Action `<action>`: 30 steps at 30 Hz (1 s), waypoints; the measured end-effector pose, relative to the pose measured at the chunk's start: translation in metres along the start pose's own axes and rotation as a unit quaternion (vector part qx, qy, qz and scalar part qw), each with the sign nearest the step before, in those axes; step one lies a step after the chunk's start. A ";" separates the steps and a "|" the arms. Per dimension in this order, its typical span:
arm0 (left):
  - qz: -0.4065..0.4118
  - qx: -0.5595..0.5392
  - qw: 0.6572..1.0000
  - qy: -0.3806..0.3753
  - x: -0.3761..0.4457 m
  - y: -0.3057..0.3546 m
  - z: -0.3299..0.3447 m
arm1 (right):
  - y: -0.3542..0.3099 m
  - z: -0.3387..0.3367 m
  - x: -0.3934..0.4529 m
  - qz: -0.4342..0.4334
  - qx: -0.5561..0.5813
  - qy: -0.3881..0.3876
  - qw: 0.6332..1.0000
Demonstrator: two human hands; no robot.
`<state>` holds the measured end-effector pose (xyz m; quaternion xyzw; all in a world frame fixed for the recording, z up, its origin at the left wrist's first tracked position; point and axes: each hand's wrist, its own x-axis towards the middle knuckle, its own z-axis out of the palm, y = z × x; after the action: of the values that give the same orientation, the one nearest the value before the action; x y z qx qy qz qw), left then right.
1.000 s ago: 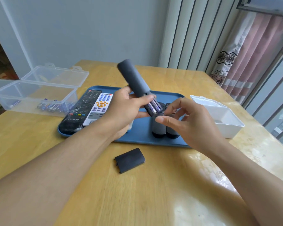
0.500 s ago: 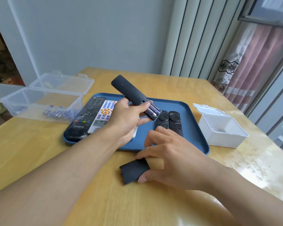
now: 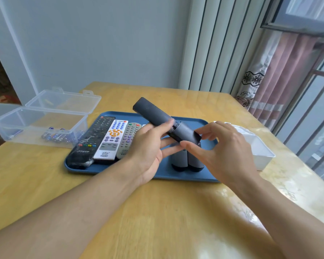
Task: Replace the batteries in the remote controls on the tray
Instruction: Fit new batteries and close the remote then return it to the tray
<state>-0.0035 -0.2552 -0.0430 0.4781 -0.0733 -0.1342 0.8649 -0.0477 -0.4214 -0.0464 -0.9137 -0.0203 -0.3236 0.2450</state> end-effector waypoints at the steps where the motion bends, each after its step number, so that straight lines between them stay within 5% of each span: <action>1: 0.012 0.017 1.000 0.003 0.000 -0.001 0.000 | 0.000 0.000 0.000 -0.007 -0.011 -0.002 1.000; 10: 0.045 0.088 0.995 0.002 -0.001 -0.004 -0.003 | 0.000 -0.002 0.002 0.090 0.114 -0.065 0.987; 17: 0.076 0.082 0.994 0.004 0.003 0.002 -0.006 | 0.003 -0.008 0.007 0.234 0.376 -0.197 0.875; 25: 0.172 0.124 0.976 0.046 0.004 0.004 -0.008 | 0.001 -0.004 0.007 0.279 0.502 -0.279 0.770; 30: 0.164 0.131 0.977 0.047 0.004 0.008 -0.009 | 0.001 -0.001 0.006 0.286 0.522 -0.275 0.755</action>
<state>0.0044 -0.2448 -0.0408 0.5747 -0.1271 0.0426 0.8073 -0.0432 -0.4236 -0.0423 -0.6567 0.0099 0.0872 0.7491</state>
